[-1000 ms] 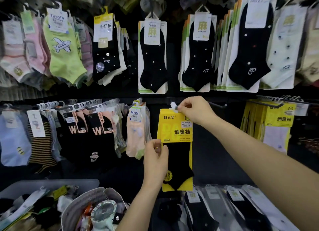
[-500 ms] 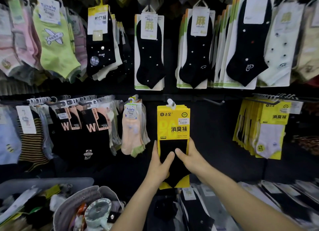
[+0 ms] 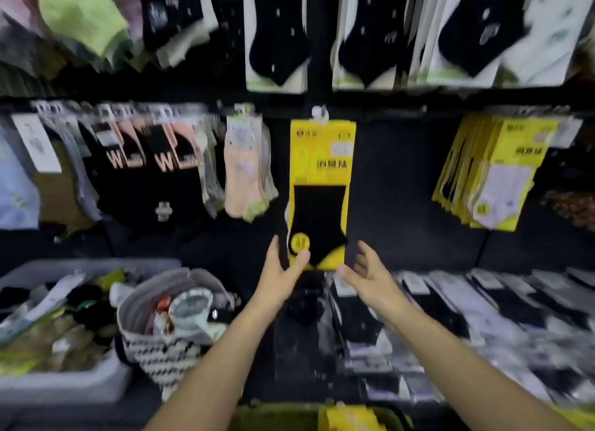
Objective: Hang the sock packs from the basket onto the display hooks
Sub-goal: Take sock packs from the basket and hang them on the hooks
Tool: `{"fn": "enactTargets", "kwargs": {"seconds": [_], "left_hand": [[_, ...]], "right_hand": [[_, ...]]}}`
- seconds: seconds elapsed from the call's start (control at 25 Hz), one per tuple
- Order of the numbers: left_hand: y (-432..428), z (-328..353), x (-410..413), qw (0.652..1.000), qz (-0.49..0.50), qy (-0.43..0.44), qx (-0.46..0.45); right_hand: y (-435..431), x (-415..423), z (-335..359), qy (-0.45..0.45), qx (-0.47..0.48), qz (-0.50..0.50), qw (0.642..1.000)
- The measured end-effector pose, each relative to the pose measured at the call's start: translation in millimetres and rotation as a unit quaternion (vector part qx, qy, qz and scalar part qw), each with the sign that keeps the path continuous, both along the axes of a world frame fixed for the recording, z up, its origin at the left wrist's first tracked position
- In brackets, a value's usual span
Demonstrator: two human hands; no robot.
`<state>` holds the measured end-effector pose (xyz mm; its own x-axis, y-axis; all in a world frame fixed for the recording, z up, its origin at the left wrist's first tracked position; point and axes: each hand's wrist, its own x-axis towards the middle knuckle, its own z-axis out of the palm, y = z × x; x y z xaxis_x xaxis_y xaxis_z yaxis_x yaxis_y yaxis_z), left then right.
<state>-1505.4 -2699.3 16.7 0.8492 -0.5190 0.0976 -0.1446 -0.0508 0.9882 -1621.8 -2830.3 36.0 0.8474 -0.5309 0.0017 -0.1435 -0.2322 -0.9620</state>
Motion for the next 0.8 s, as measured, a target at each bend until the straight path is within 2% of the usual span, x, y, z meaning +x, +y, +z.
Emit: {"fn": "enactTargets", "kwargs": {"seconds": [0.2,0.36,0.44,0.52,0.56,0.68,0.8], "left_hand": [[32.2,-122.5,-82.0,0.977,-0.037,0.081,0.194],[52.0,-191.9,-137.1,0.966,-0.065,0.131,0.215],[59.3,-222.1,-156.4,0.941,-0.126,0.139,0.282],[62.1,-249.2,-178.4,0.903,-0.201,0.150,0.348],[60.8,-260.1,-189.5,0.896,-0.218,0.164,0.351],[53.6,-277.2,-218.0,0.918,-0.174,0.183,0.306],[49.8,-284.4,-226.6,0.933,-0.124,0.139,0.310]], "right_hand": [[17.6,-68.9,-101.9,0.152,-0.014,0.020,0.988],[22.2,-100.3,-157.4,0.279,-0.077,0.104,0.951],[17.0,-110.1,-170.0,0.331,-0.139,0.154,0.920],[7.5,-114.6,-173.7,0.332,-0.173,0.147,0.916],[2.7,-115.4,-174.8,0.324,-0.179,0.140,0.918],[-3.0,-118.7,-182.8,0.322,-0.185,0.136,0.919],[-0.5,-122.5,-193.1,0.325,-0.150,0.137,0.924]]}}
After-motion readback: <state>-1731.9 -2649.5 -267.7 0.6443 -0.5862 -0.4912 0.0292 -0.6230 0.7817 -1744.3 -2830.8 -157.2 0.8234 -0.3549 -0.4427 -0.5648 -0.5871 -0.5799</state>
